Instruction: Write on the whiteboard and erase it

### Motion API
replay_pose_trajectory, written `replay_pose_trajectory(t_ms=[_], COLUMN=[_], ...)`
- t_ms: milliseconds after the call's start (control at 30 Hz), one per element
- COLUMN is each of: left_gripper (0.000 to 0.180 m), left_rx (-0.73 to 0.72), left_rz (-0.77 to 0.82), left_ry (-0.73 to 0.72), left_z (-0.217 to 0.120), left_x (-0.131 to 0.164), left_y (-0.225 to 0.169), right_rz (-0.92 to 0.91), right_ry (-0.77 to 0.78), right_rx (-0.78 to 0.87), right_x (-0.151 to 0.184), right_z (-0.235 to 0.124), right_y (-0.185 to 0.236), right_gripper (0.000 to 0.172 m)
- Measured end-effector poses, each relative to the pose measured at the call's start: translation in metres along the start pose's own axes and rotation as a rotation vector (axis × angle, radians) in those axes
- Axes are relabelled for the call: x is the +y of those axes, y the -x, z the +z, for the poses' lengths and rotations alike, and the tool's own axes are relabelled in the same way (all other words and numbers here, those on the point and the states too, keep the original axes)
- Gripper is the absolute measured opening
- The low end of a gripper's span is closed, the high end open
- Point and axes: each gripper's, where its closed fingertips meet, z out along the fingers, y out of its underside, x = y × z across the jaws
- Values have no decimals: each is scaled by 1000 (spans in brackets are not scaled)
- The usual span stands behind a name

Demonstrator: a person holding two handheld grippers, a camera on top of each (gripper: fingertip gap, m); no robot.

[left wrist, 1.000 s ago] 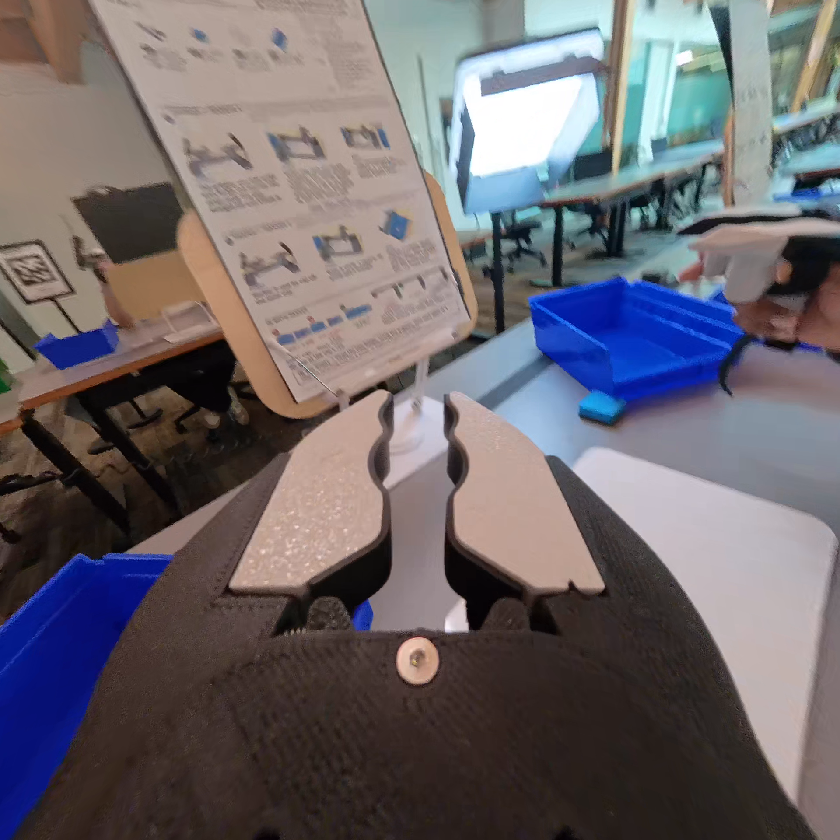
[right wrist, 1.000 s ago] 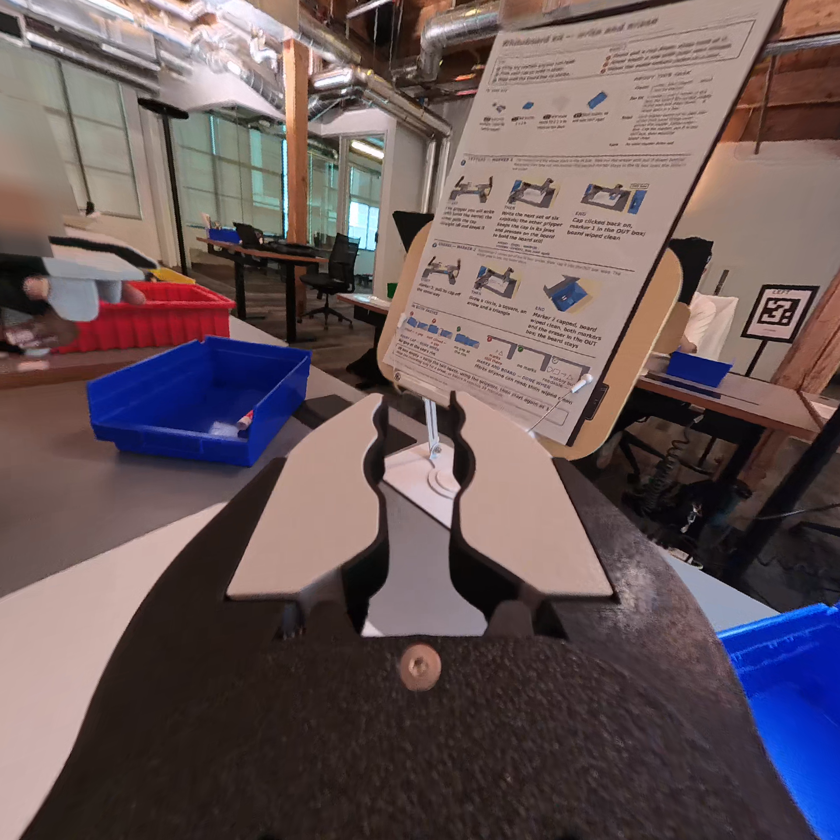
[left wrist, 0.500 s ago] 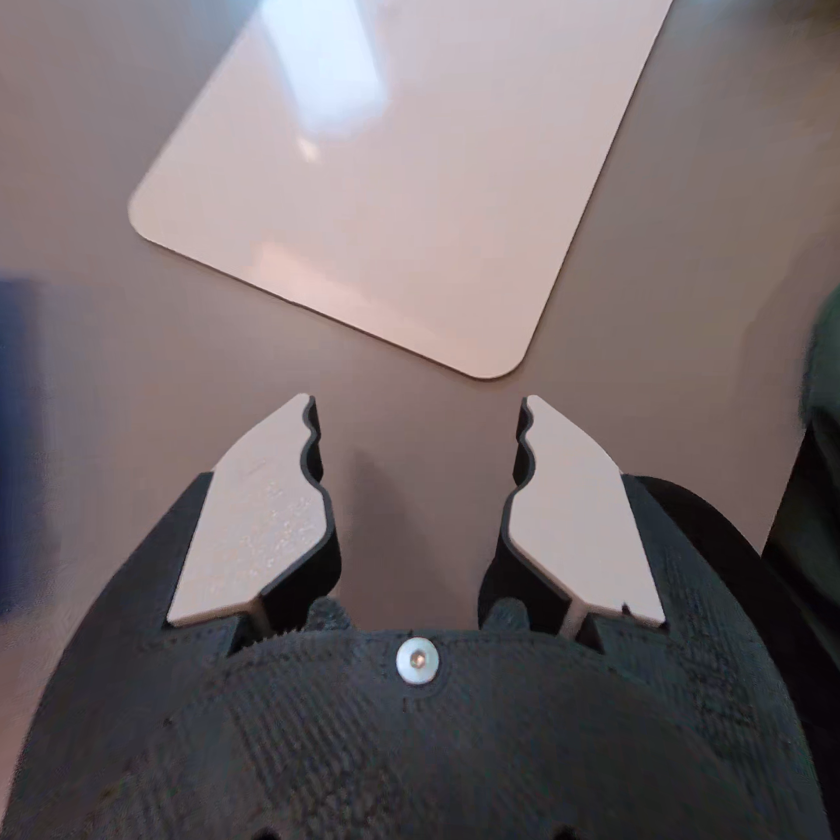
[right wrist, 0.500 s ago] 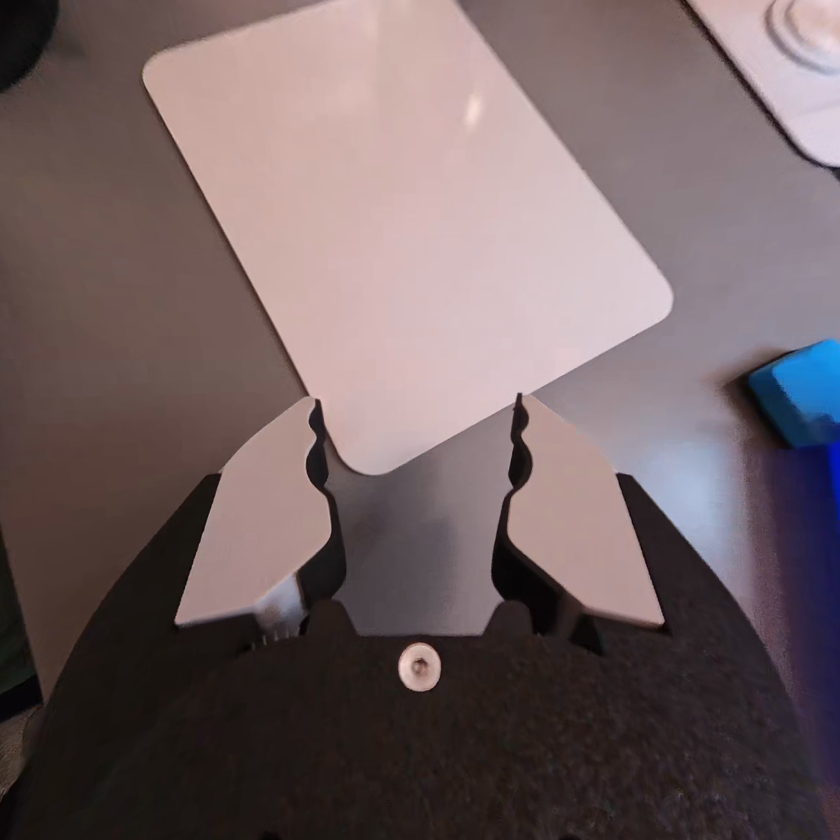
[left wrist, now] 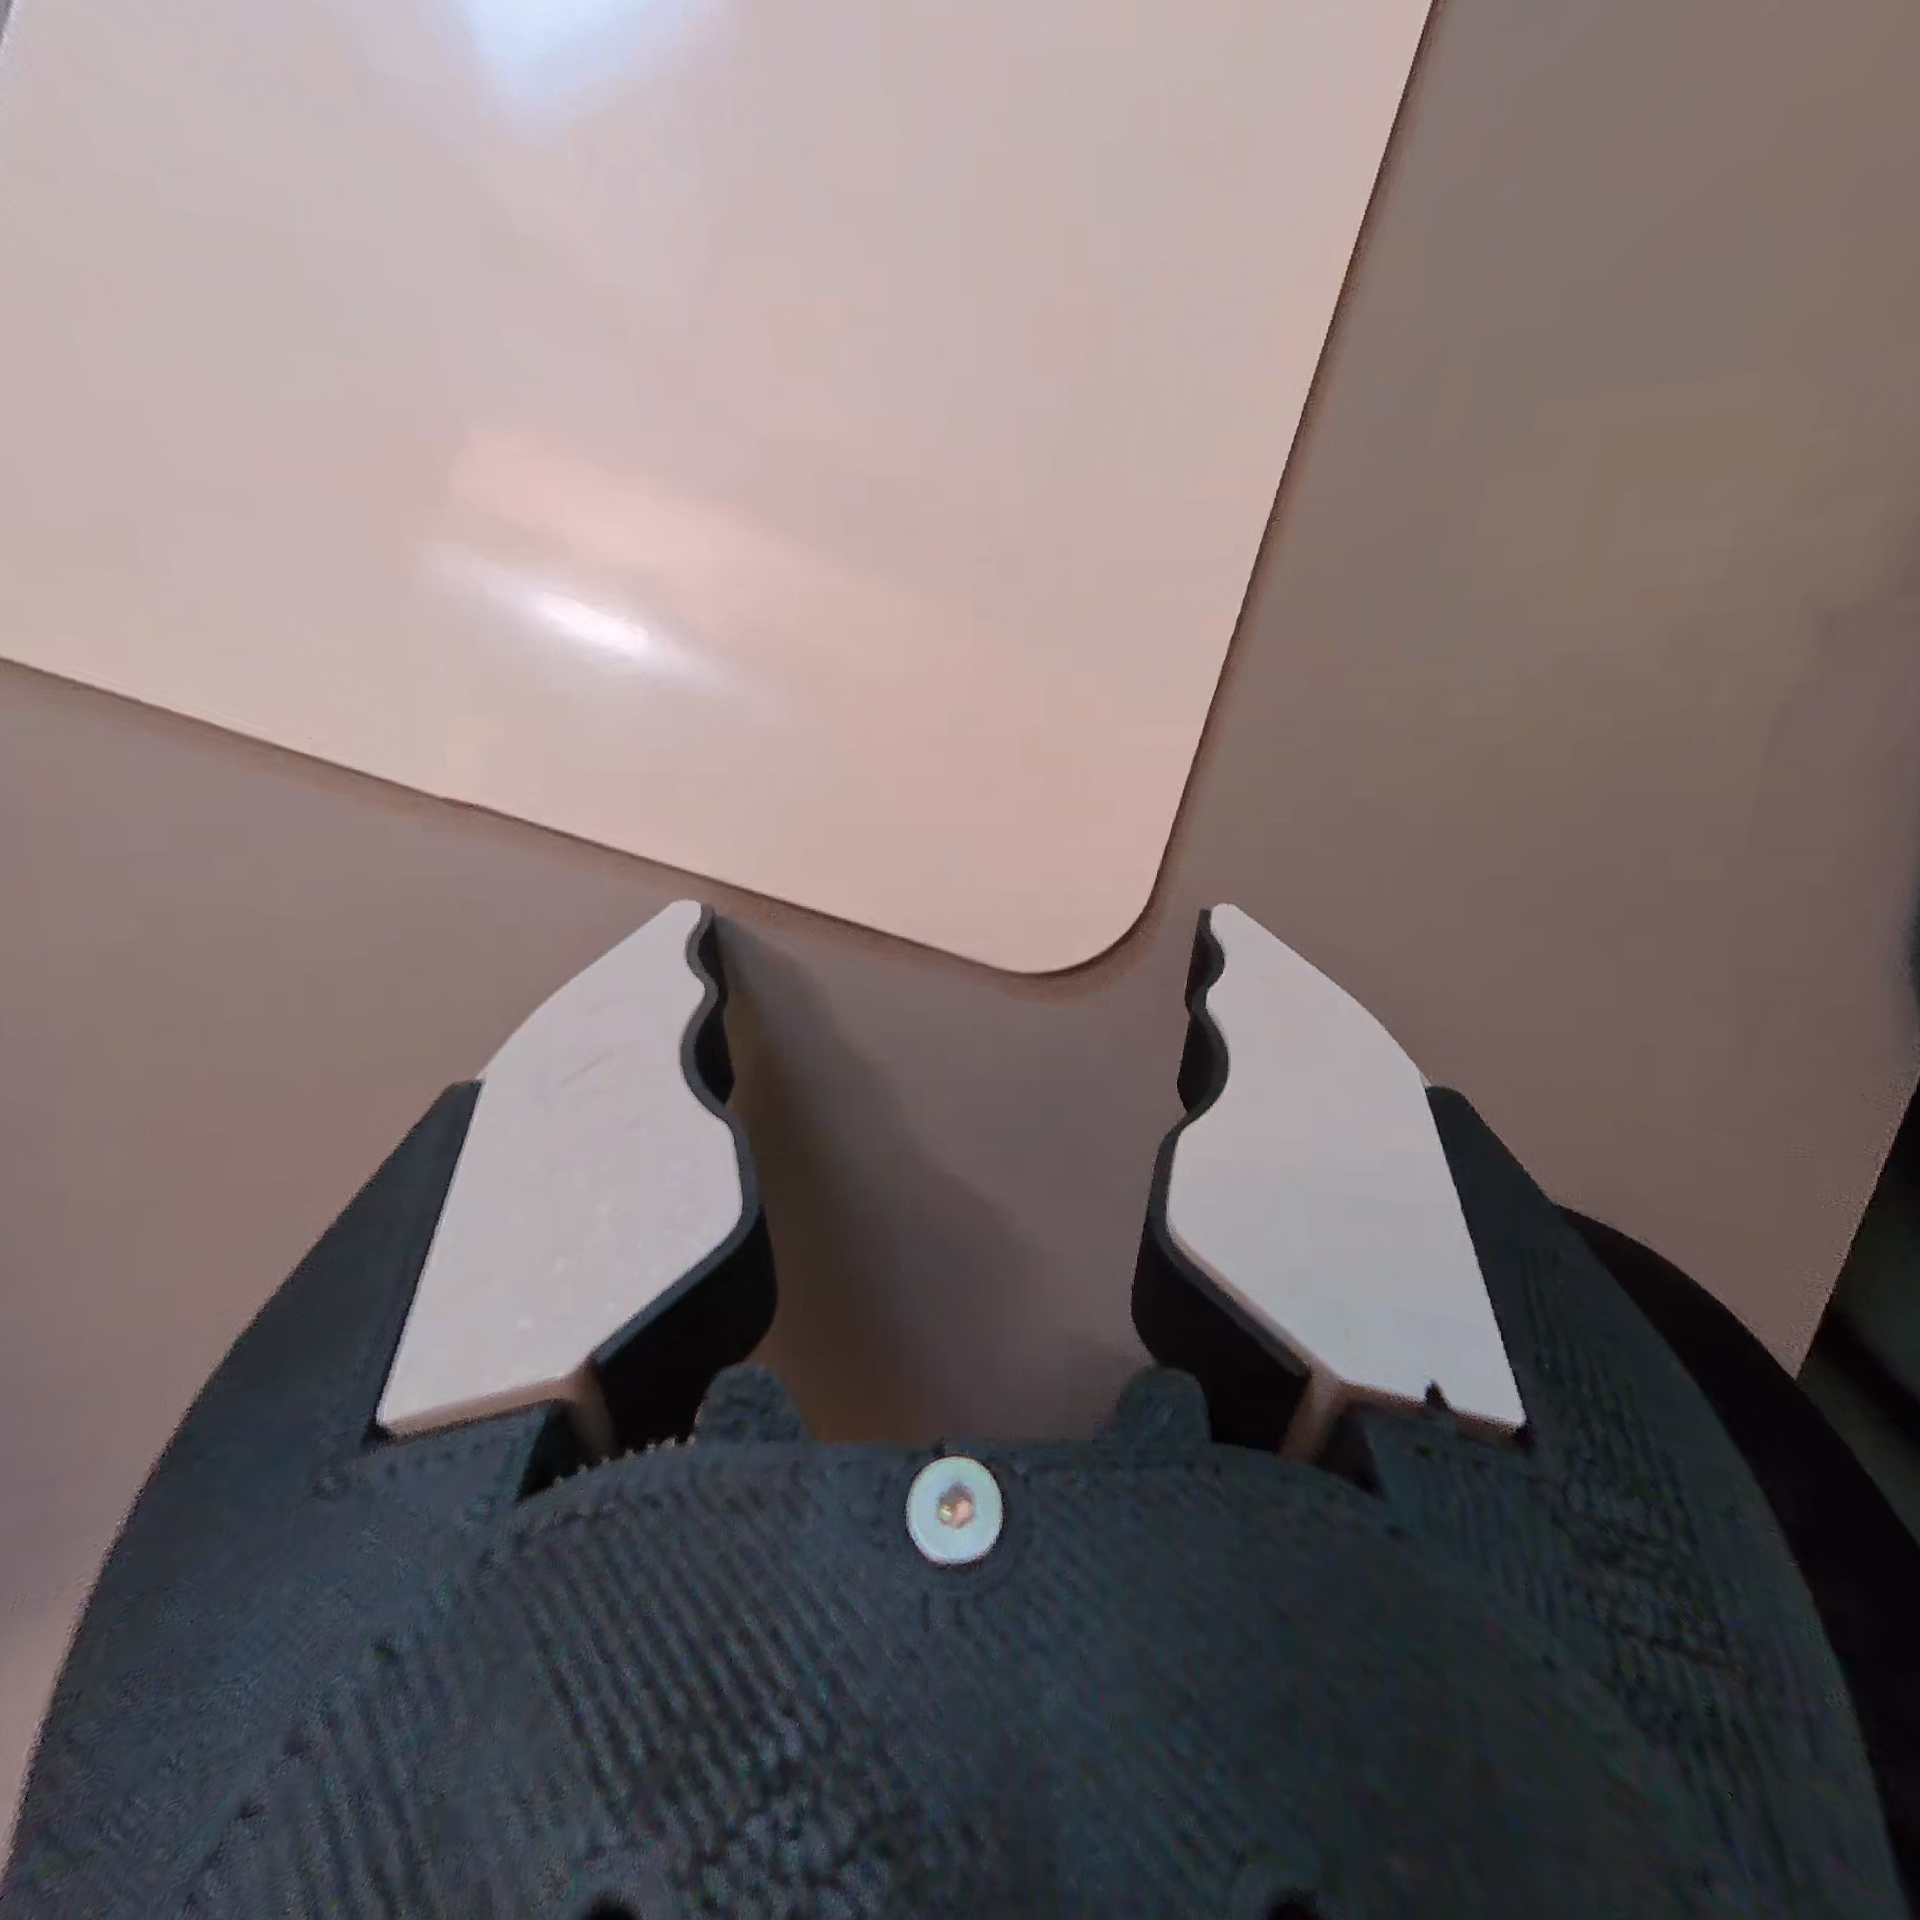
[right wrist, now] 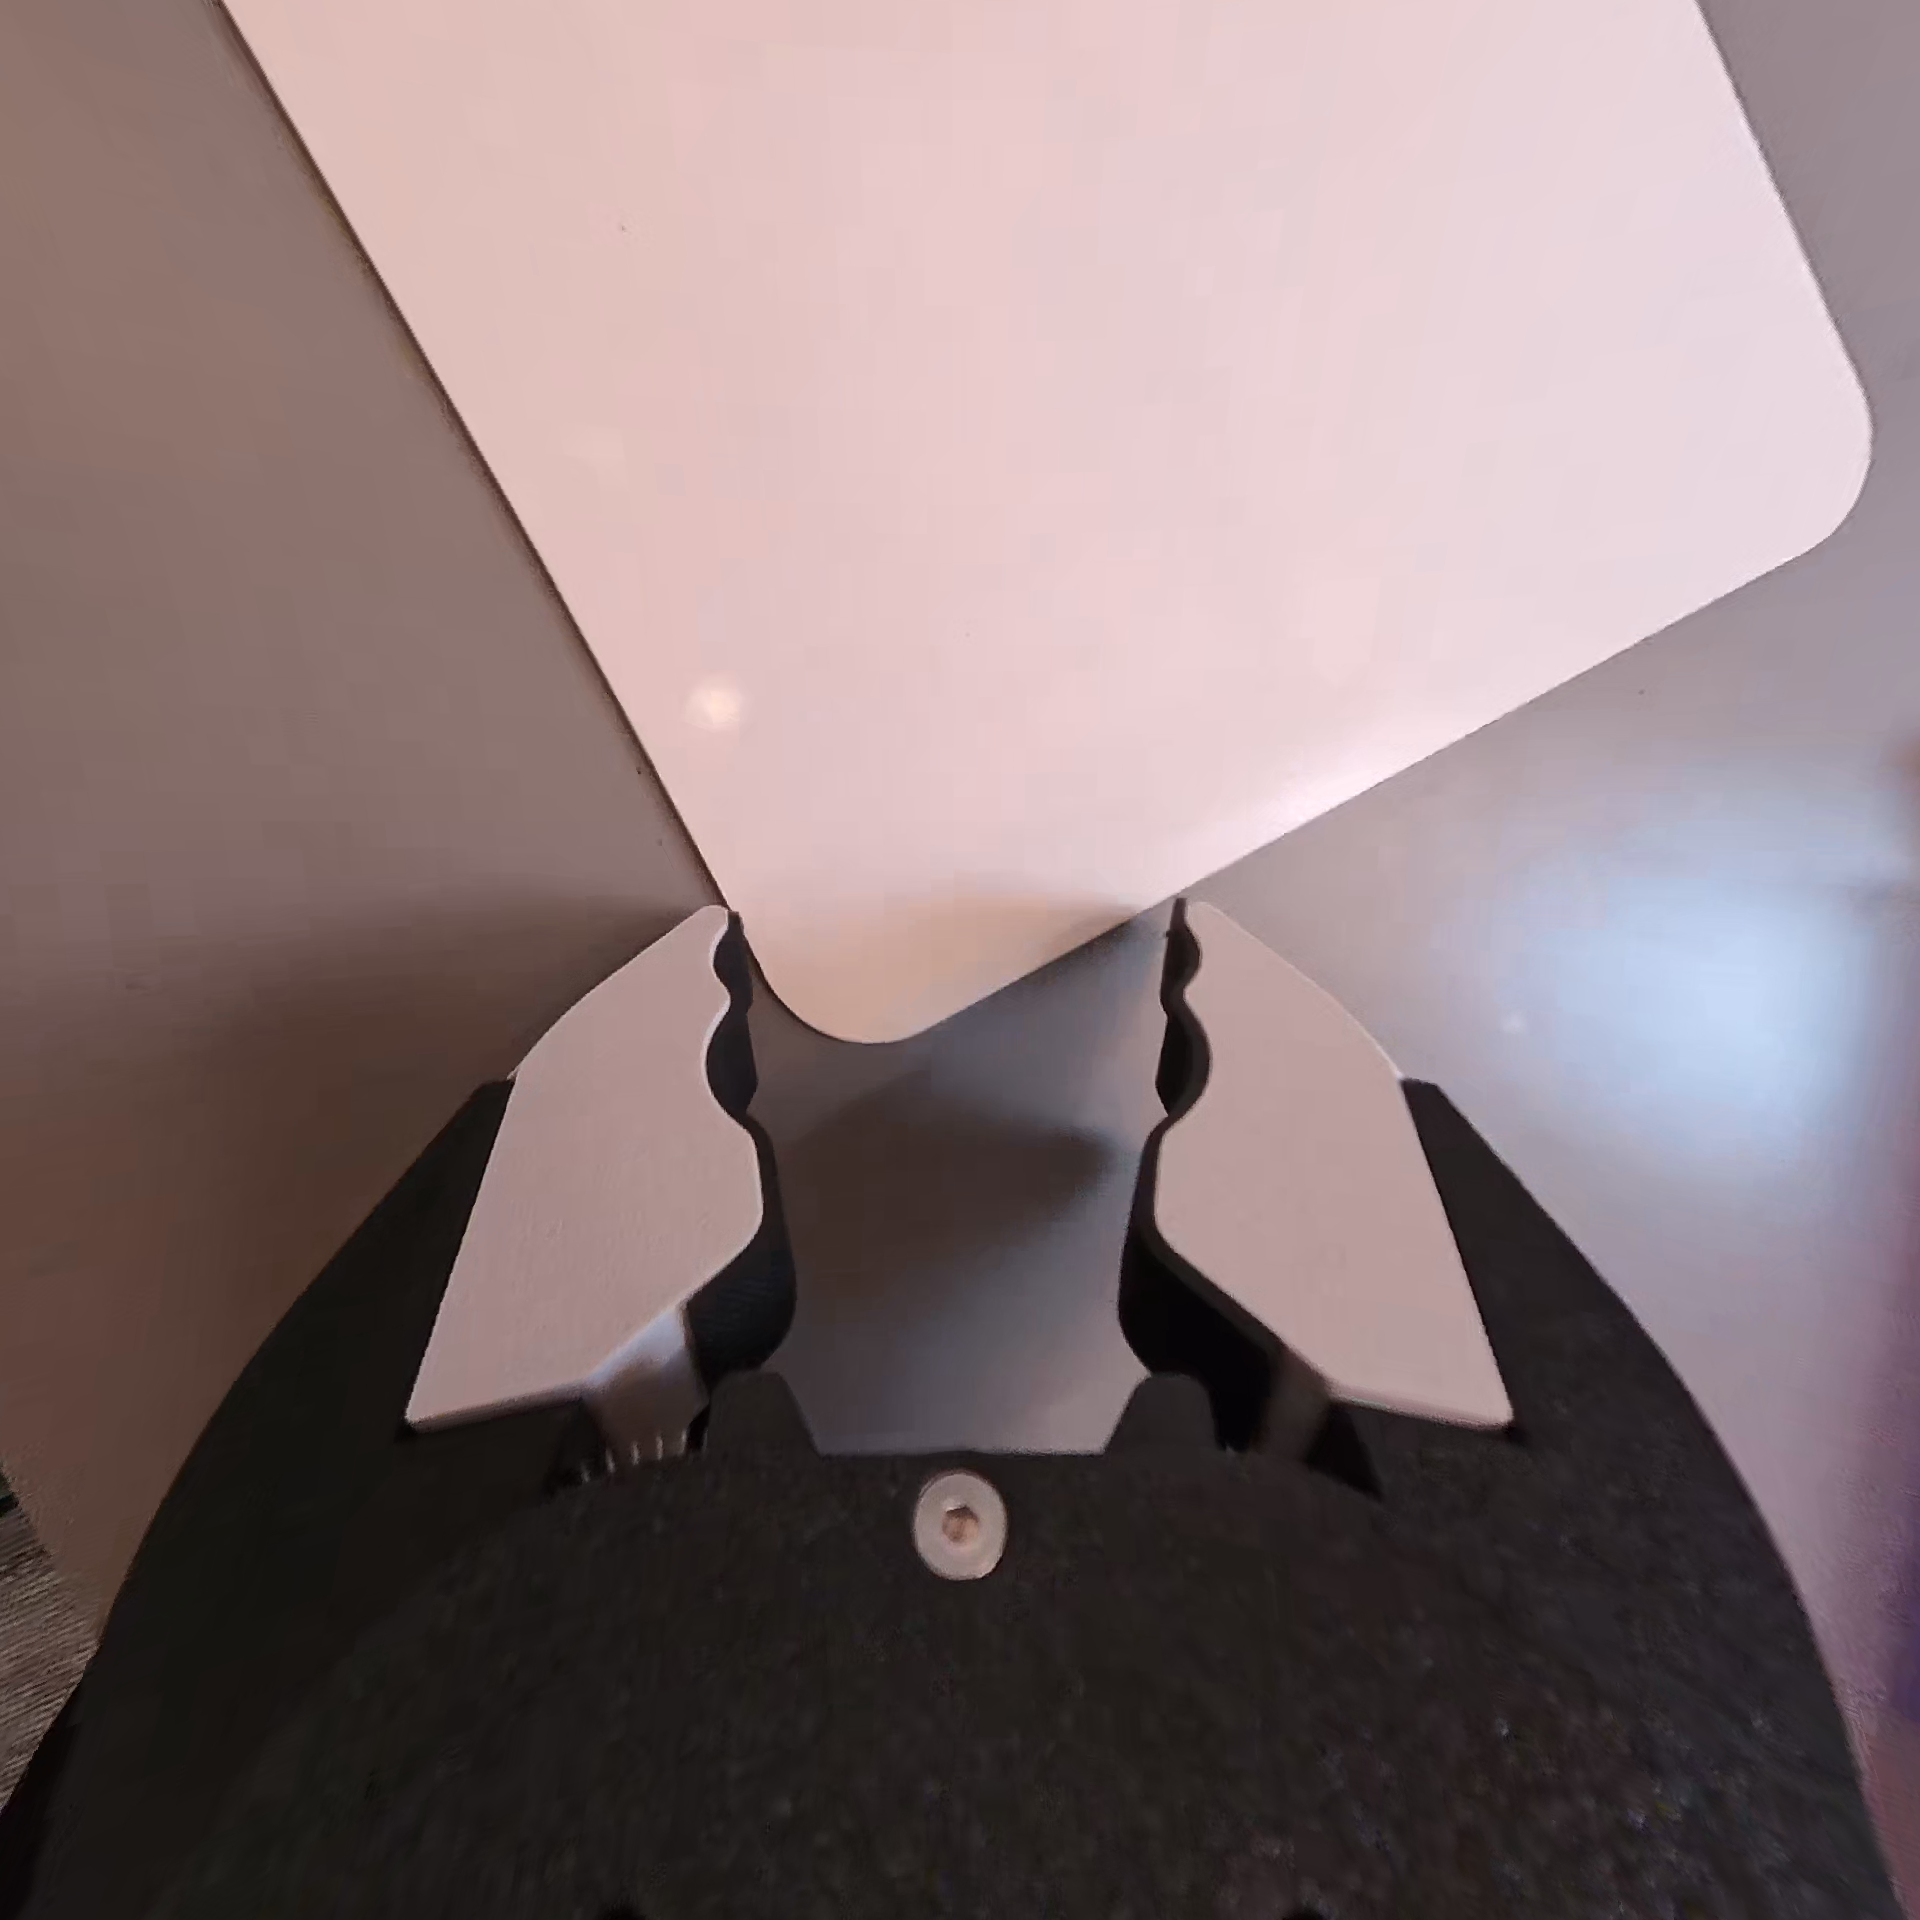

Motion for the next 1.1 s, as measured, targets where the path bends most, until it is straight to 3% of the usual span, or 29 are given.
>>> replay_pose_trajectory(t_ms=[33, 200, 600, 900, 1100], left_gripper=[85, 85, 75, 70, 70], left_rx=[1, 2, 22, 75, 94], left_rz=[2, 3, 33, 114, 140], left_ry=[-6, -9, -33, -30, -49], left_z=[2, 5, 11, 16, 23], left_x=[-3, -8, -19, -29, -40], left_y=[0, -1, -20, -50, -60], right_rz=[-2, -17, 71, -63, -53], right_ry=[1, -1, 29, 66, 81], right_rx=[-1, -41, -23, -101, -98], right_x=[0, -2, 16, 23, 25], right_z=[0, 3, -4, -5, -5], right_y=[0, 10, -13, -48, -73], right_gripper=[76, 78, 77, 75, 65])
